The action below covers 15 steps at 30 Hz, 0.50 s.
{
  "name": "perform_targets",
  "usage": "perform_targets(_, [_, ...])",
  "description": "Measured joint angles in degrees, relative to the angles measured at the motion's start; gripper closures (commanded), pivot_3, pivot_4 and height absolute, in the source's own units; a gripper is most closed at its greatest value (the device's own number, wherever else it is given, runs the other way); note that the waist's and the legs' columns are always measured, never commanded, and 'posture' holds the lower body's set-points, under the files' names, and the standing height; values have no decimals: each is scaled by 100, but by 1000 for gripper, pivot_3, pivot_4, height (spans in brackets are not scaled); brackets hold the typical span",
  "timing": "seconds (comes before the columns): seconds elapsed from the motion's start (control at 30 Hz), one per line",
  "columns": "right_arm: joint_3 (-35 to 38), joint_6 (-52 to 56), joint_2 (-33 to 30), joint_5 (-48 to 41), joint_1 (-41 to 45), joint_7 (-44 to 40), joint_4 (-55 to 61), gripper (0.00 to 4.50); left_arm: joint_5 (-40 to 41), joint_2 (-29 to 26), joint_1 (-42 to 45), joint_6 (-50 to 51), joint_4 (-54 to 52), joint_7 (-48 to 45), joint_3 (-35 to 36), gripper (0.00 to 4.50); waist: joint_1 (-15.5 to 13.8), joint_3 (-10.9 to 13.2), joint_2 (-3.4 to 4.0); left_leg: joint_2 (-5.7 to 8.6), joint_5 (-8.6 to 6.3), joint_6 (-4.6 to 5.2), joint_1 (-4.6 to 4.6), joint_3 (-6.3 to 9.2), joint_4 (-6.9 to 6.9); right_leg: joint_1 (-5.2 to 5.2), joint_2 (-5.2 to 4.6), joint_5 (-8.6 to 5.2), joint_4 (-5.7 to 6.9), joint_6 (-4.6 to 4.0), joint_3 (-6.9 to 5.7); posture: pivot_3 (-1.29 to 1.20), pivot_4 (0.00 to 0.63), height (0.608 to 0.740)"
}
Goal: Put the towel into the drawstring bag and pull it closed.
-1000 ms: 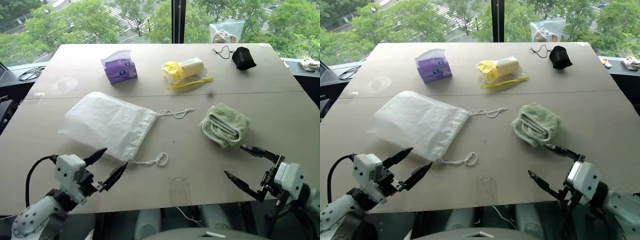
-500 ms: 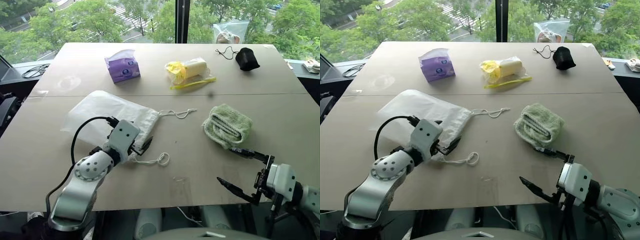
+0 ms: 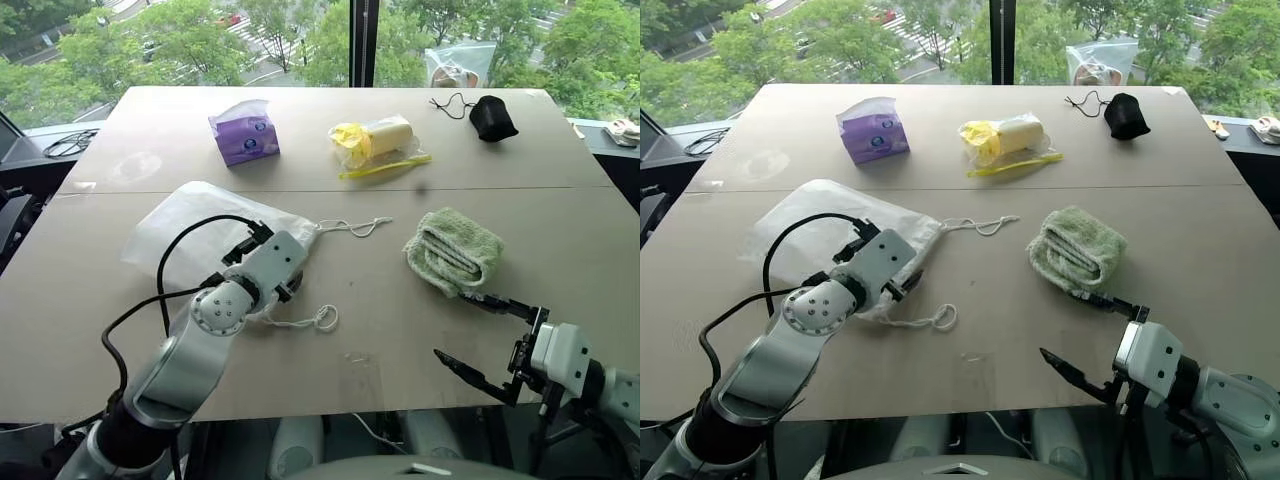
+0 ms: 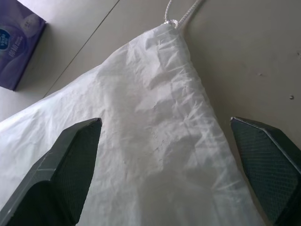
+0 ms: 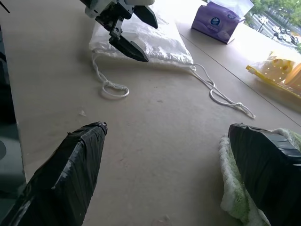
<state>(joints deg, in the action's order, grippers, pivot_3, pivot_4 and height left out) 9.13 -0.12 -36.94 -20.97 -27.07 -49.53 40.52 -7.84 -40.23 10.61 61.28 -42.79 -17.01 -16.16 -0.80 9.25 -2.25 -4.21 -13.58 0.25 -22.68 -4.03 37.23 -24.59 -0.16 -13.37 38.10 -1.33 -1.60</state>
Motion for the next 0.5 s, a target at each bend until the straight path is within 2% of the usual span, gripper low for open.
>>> perform_targets(0.2, [-7,-18,0,9,-80,-12,-17,64,-387,4,-818,-736,185,357,66,5,-5,0,0,-1,0,0,2,3,0,-1,-2,-4,2,-7,-2,0,150,740])
perform_targets(0.5, [1,-18,-72,1,-61,-83,-54,64,-1120,224,-1431,-1811,577,989,224,5,-7,0,0,-3,0,0,0,1,-1,0,-8,-5,-1,-9,2,0,150,740])
